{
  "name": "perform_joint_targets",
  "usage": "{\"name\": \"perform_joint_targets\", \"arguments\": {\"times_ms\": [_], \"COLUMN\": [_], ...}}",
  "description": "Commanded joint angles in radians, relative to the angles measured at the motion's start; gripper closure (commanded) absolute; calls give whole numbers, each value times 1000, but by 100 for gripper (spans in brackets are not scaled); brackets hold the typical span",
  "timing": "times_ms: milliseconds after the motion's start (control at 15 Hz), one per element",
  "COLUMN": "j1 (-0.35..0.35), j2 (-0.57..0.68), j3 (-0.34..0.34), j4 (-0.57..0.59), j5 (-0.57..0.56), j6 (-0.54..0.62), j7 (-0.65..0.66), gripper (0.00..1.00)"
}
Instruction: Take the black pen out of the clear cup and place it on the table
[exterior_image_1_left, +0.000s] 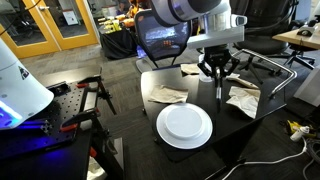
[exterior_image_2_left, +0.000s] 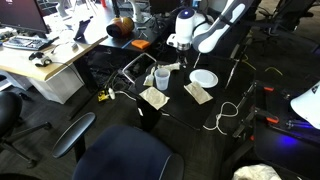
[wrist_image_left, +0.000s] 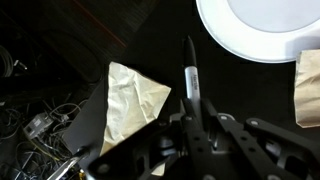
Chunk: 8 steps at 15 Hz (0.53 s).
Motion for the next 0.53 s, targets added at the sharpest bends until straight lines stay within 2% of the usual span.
{"name": "perform_joint_targets", "arguments": {"times_ms": [0,467], "j1": [1,-1], "j2": [40,92], "j3": [-17,-37], "j4": [27,52], "j5": [-41,-144], "j6": [23,67], "j7": [-21,-17], "gripper": [97,97]}}
